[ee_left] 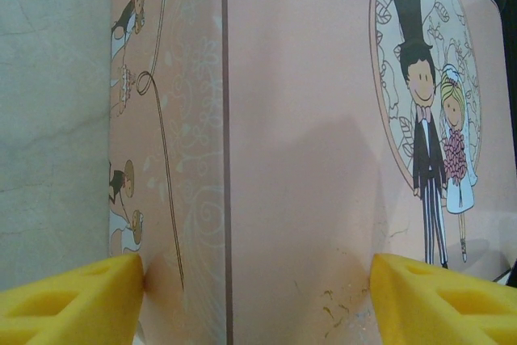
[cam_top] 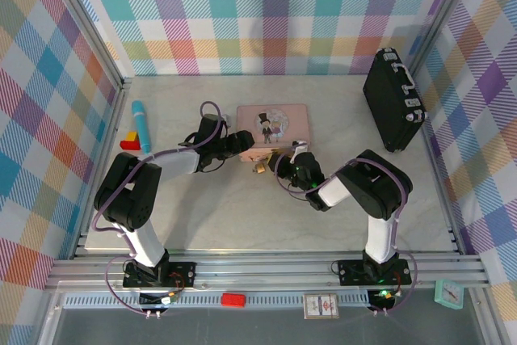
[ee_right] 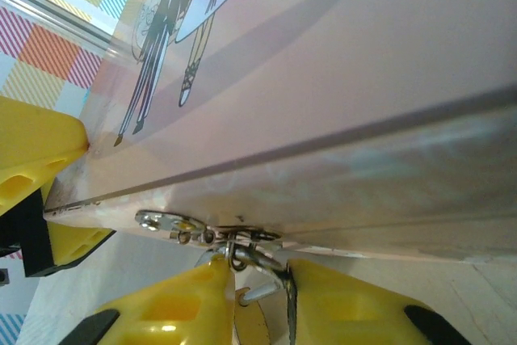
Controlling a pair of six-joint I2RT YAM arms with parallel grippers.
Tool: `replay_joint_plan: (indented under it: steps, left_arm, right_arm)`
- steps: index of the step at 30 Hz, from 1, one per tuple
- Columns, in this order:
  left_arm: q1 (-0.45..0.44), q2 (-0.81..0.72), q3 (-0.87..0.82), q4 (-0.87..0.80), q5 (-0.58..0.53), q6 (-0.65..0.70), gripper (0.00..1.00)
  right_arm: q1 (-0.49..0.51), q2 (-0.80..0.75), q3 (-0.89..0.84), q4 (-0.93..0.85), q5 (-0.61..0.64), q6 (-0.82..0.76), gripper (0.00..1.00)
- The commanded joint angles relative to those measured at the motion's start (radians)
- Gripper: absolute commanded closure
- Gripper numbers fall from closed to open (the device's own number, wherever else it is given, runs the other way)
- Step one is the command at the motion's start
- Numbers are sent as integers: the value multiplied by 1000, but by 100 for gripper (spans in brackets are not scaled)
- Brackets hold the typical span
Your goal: Unlock the padlock with the key
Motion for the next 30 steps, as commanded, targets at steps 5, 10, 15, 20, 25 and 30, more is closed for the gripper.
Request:
replay_joint_plan:
  steps: [5,10,15,20,25,30]
  left_arm:
    - [-19,-42,-17,-50,26,-20,28]
    - [-20,-43,-24,-46,24,-29,29]
    - [-19,-46,-23,-47,20,-31,29]
    - [-19,-44,-15,-71,-2,-31,29]
    - [-19,-45,-9,-92,-21,-23,30]
    - [-21,-52,-9,-97,-14,-24,30]
  right_arm:
    - [2,61,15,-105,32,60,74]
    - [4,70,19,-118,69,75,71]
    - [13,74,27,-113,91,68,72]
    - [59,63,-67,83,158,-33,68]
    - [60,101,-73,151,117,-16,66]
    - [60,120,-37,177,113,-27,65]
